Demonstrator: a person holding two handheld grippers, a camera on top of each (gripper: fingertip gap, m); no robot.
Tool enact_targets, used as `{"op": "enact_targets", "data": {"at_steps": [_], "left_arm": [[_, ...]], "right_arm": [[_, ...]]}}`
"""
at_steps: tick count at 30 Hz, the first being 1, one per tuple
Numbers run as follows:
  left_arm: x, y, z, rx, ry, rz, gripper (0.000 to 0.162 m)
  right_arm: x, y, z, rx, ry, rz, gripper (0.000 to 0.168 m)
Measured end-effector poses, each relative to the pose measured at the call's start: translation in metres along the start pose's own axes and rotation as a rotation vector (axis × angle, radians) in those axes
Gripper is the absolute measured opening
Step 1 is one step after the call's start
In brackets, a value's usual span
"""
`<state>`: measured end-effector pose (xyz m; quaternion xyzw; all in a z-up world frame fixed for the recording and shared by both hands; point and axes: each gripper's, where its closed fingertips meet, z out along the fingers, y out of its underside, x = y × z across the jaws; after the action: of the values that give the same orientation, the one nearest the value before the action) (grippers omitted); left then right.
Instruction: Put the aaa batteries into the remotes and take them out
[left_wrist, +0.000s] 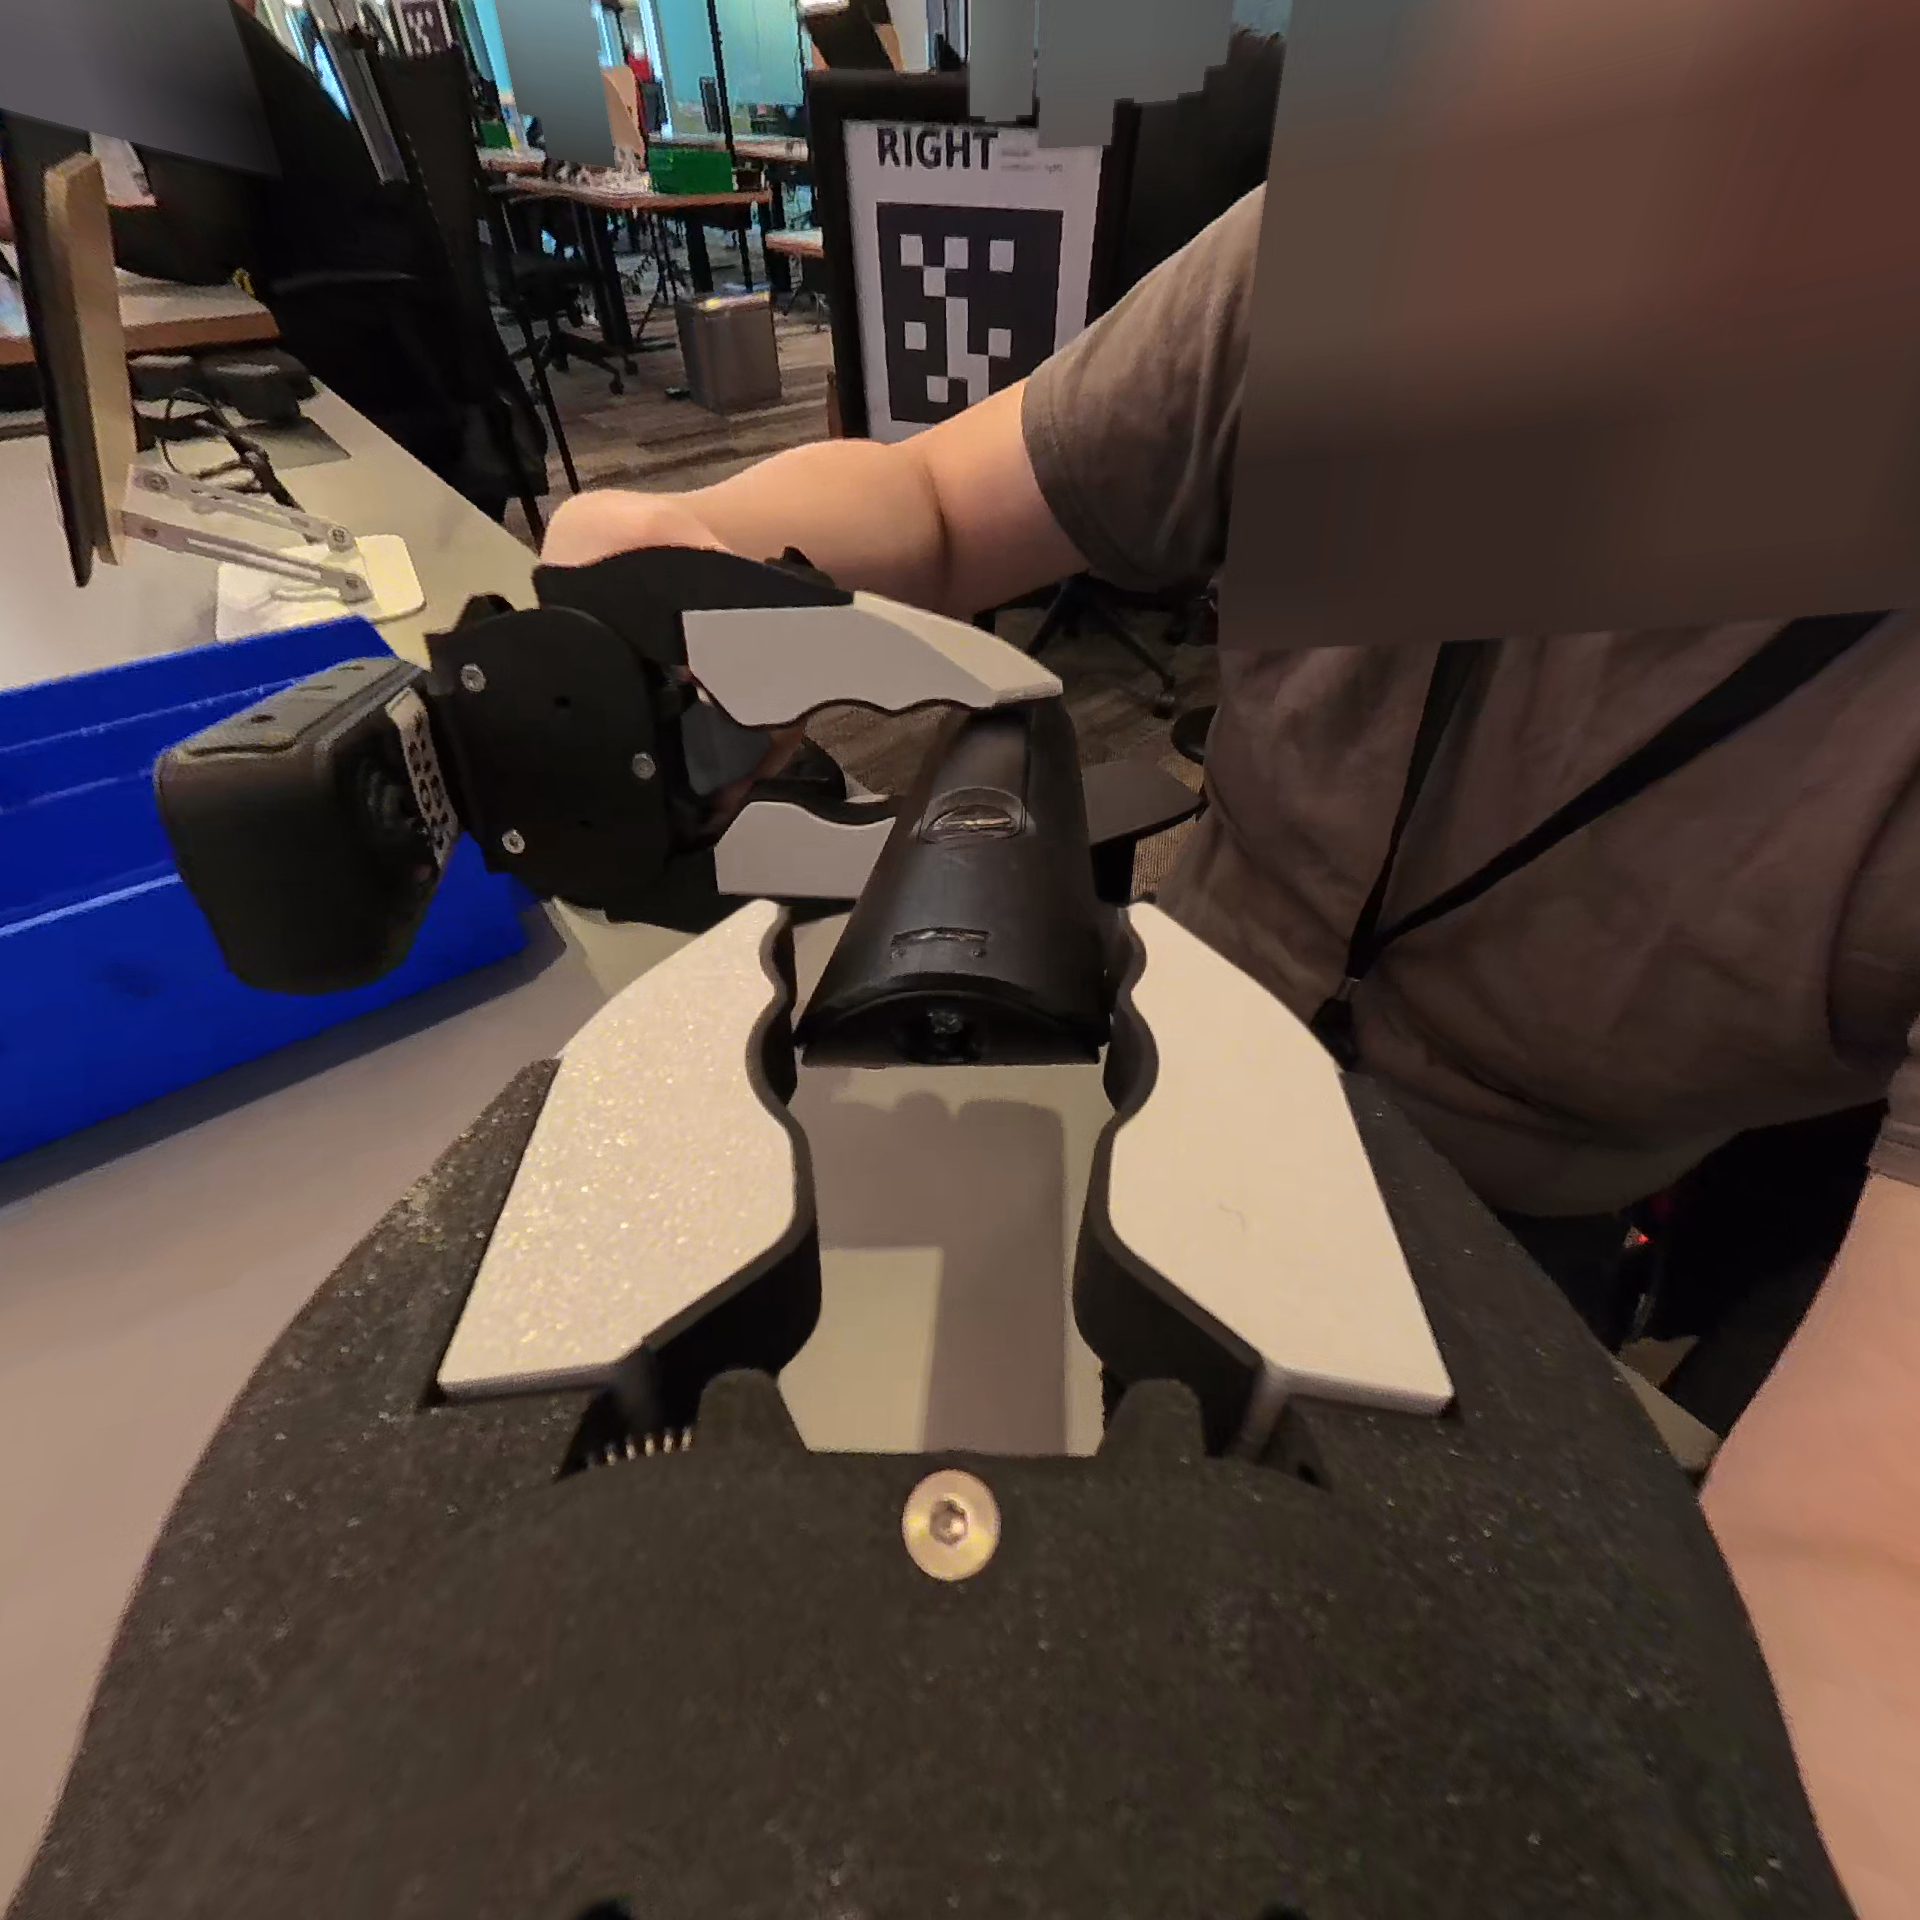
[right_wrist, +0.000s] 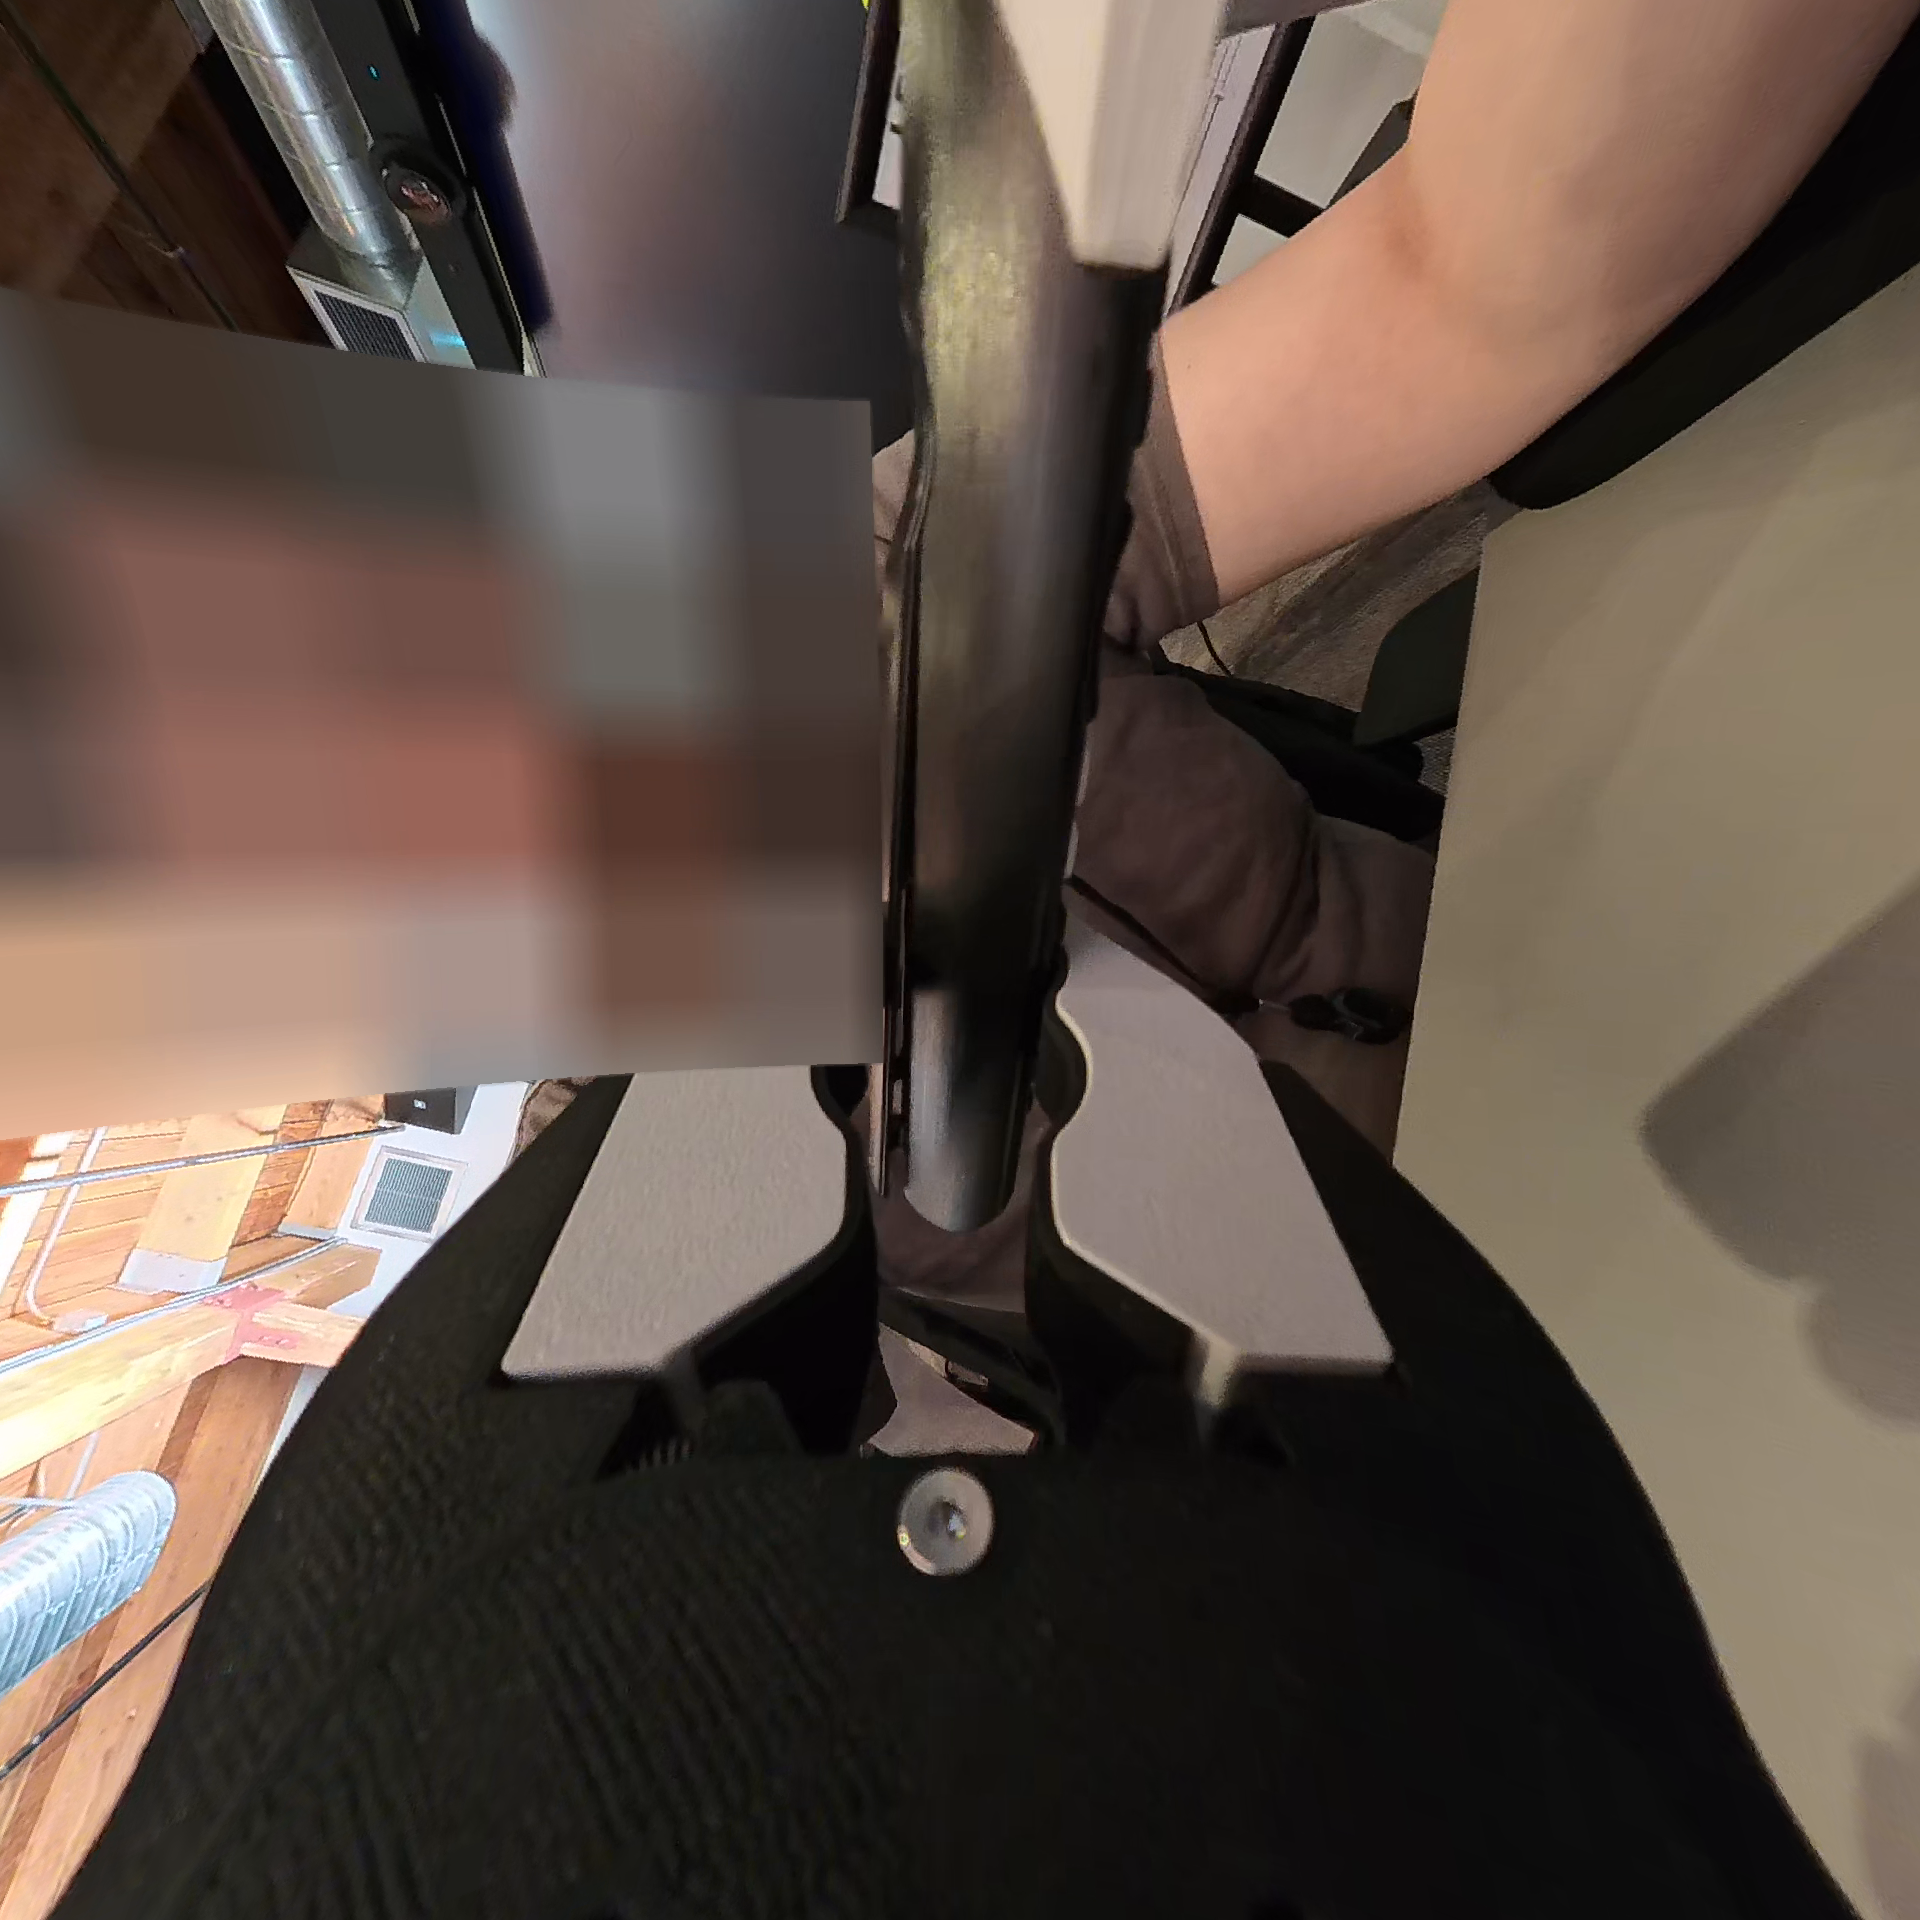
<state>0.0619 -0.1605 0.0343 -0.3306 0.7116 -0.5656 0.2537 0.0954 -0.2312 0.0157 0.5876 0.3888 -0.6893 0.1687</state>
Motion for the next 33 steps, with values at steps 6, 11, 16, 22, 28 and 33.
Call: {"op": "enact_targets", "data": {"at_steps": [6,11,16,22,28,33], "left_arm": [[-0.007,-0.002,0.003,0.002,-0.045,0.036,0.057],[-0.012,-0.008,0.006,0.009,-0.059,0.011,0.057],[-0.024,-0.013,0.006,0.037,-0.091,-0.066,0.056],[-0.035,-0.011,0.005,0.085,-0.098,-0.129,0.056],[-0.038,-0.012,0.006,0.112,-0.095,-0.142,0.056],[-0.043,-0.010,0.010,0.137,-0.088,-0.159,0.056]], "right_arm": [[-0.005,0.002,-0.007,0.027,0.008,-0.009,0.029],[-0.007,0.004,-0.013,0.047,-0.030,0.003,0.029],[-0.016,0.001,-0.027,0.119,-0.106,-0.006,0.030],[-0.018,-0.005,-0.039,0.204,-0.167,-0.008,0.032],[-0.022,-0.007,-0.041,0.242,-0.194,-0.028,0.036],[-0.023,-0.013,-0.043,0.283,-0.184,-0.025,0.044]]}}
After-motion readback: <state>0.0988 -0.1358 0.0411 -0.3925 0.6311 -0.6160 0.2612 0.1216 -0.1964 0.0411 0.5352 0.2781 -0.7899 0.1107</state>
